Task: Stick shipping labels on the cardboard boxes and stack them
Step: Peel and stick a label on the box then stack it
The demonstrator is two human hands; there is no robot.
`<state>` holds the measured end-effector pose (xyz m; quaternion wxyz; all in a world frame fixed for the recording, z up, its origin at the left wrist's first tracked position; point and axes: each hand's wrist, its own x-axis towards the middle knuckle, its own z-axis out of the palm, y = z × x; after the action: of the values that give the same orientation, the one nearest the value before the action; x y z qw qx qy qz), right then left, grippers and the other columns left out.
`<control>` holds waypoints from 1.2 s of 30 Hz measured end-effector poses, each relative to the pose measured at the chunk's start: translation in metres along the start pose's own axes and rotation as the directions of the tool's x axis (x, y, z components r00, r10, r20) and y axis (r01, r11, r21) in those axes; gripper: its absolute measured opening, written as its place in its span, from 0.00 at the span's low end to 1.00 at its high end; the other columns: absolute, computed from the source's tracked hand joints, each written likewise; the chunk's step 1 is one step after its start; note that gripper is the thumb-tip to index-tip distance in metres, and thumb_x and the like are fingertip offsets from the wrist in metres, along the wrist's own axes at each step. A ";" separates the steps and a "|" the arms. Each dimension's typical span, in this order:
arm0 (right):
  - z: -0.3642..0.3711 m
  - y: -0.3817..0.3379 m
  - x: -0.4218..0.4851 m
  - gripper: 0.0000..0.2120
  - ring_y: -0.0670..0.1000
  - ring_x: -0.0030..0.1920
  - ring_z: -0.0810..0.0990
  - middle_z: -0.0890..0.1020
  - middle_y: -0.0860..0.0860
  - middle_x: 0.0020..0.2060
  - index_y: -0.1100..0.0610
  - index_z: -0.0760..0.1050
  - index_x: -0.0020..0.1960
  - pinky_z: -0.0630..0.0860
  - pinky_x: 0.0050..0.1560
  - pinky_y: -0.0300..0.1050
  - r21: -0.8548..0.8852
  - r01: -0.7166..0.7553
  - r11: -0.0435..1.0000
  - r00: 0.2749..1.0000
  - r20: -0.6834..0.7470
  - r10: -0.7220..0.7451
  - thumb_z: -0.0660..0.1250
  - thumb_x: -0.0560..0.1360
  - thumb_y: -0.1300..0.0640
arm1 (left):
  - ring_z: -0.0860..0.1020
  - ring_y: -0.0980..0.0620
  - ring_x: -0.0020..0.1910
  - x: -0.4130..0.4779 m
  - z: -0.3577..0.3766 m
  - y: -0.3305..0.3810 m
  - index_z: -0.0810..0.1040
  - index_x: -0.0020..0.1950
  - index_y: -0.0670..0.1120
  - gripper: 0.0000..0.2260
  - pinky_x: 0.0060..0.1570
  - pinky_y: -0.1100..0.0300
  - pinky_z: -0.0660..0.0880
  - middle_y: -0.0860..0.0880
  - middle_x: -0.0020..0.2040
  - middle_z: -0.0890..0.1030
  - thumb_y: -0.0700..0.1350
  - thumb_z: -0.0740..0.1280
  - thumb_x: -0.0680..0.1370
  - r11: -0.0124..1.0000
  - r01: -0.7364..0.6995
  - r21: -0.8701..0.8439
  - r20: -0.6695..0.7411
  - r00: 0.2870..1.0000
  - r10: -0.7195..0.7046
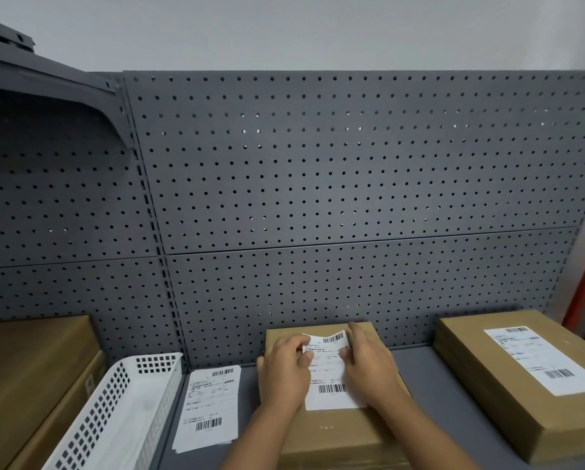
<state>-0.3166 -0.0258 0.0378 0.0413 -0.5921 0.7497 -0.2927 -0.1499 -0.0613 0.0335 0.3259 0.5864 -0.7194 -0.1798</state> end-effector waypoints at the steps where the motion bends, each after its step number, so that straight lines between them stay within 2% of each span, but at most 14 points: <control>1: 0.000 0.000 0.000 0.18 0.53 0.61 0.77 0.80 0.50 0.60 0.55 0.69 0.69 0.74 0.58 0.50 0.001 -0.006 1.000 1.000 -0.011 0.006 0.62 0.81 0.51 | 0.74 0.57 0.64 0.000 0.000 0.001 0.78 0.66 0.60 0.12 0.61 0.57 0.62 0.61 0.64 0.79 0.52 0.67 0.82 1.000 0.002 -0.002 0.003 1.000 -0.002; 4: -0.003 -0.003 0.000 0.18 0.55 0.56 0.79 0.79 0.50 0.53 0.57 0.71 0.60 0.73 0.52 0.50 -0.023 -0.007 1.000 1.000 -0.030 0.006 0.58 0.82 0.43 | 0.75 0.56 0.65 -0.001 -0.002 0.001 0.78 0.67 0.59 0.13 0.64 0.56 0.63 0.61 0.65 0.79 0.52 0.68 0.82 1.000 0.006 -0.011 0.006 1.000 -0.006; 7: -0.002 -0.006 0.000 0.20 0.54 0.53 0.78 0.79 0.50 0.51 0.55 0.72 0.56 0.72 0.52 0.49 -0.122 -0.006 0.993 1.000 -0.012 0.004 0.56 0.82 0.39 | 0.76 0.57 0.64 -0.002 -0.003 0.001 0.79 0.67 0.59 0.15 0.64 0.57 0.63 0.61 0.65 0.79 0.56 0.69 0.80 0.999 0.009 -0.036 0.015 1.000 -0.008; 10: -0.001 -0.007 0.000 0.17 0.53 0.53 0.77 0.79 0.50 0.52 0.53 0.73 0.58 0.73 0.53 0.48 -0.147 -0.003 0.989 1.000 -0.008 0.001 0.58 0.82 0.40 | 0.77 0.58 0.64 -0.001 -0.005 0.003 0.80 0.66 0.59 0.17 0.63 0.56 0.65 0.60 0.63 0.81 0.57 0.71 0.78 0.999 0.014 -0.047 0.019 1.000 -0.013; 15: -0.002 -0.007 0.000 0.15 0.55 0.56 0.76 0.78 0.52 0.55 0.55 0.71 0.64 0.70 0.55 0.48 -0.163 -0.007 0.987 1.000 0.001 0.007 0.57 0.84 0.47 | 0.79 0.57 0.57 0.005 -0.007 0.008 0.79 0.67 0.59 0.19 0.56 0.58 0.63 0.60 0.56 0.82 0.54 0.74 0.77 0.999 0.034 -0.037 0.018 0.999 -0.033; 19: -0.004 -0.011 0.000 0.16 0.54 0.58 0.75 0.78 0.52 0.58 0.56 0.71 0.65 0.71 0.57 0.48 -0.185 -0.027 0.982 1.000 0.011 0.030 0.55 0.84 0.48 | 0.78 0.55 0.57 0.004 -0.004 0.009 0.72 0.75 0.60 0.25 0.63 0.54 0.65 0.60 0.53 0.80 0.51 0.72 0.79 0.999 0.037 -0.028 0.000 0.999 -0.037; 22: -0.008 -0.019 0.004 0.20 0.55 0.59 0.76 0.78 0.53 0.59 0.55 0.72 0.64 0.73 0.56 0.49 -0.187 -0.061 0.980 0.996 0.046 0.071 0.52 0.84 0.43 | 0.77 0.53 0.59 0.010 -0.001 0.010 0.73 0.74 0.58 0.22 0.65 0.51 0.67 0.58 0.54 0.80 0.52 0.69 0.80 0.999 0.042 -0.017 -0.002 0.999 -0.042; 25: -0.009 -0.026 0.012 0.21 0.54 0.56 0.79 0.79 0.51 0.57 0.53 0.70 0.61 0.71 0.44 0.48 -0.181 -0.125 0.975 0.988 0.068 0.139 0.50 0.83 0.39 | 0.75 0.50 0.64 0.020 0.002 0.013 0.78 0.67 0.57 0.16 0.64 0.52 0.68 0.54 0.59 0.80 0.57 0.68 0.80 0.998 0.048 0.036 0.015 0.999 -0.048; 30: -0.004 -0.024 0.021 0.19 0.54 0.49 0.82 0.81 0.49 0.51 0.51 0.67 0.56 0.72 0.42 0.47 -0.240 -0.142 0.960 0.985 0.058 0.160 0.52 0.81 0.36 | 0.77 0.50 0.60 0.034 0.008 0.011 0.80 0.63 0.56 0.15 0.59 0.53 0.72 0.54 0.58 0.81 0.60 0.68 0.79 0.993 0.053 0.107 0.001 0.999 -0.053; 33: -0.004 -0.022 0.023 0.18 0.53 0.43 0.79 0.81 0.48 0.46 0.51 0.67 0.53 0.70 0.41 0.47 -0.227 -0.151 0.962 0.986 0.040 0.164 0.55 0.81 0.36 | 0.77 0.50 0.59 0.035 0.011 0.007 0.81 0.62 0.56 0.12 0.57 0.53 0.74 0.54 0.57 0.82 0.58 0.66 0.81 0.993 0.036 0.115 -0.026 0.999 -0.034; 36: -0.005 -0.020 0.024 0.13 0.53 0.39 0.76 0.74 0.47 0.40 0.52 0.67 0.53 0.70 0.40 0.47 -0.218 -0.157 0.963 0.986 0.013 0.164 0.55 0.84 0.43 | 0.77 0.49 0.59 0.035 0.013 0.004 0.81 0.61 0.57 0.10 0.57 0.53 0.75 0.52 0.57 0.80 0.56 0.65 0.82 0.995 0.035 0.094 -0.036 0.999 -0.031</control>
<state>-0.3084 -0.0478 0.0586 0.0120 -0.5350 0.8217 -0.1960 -0.1653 -0.0956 0.0361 0.3070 0.6161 -0.7116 -0.1407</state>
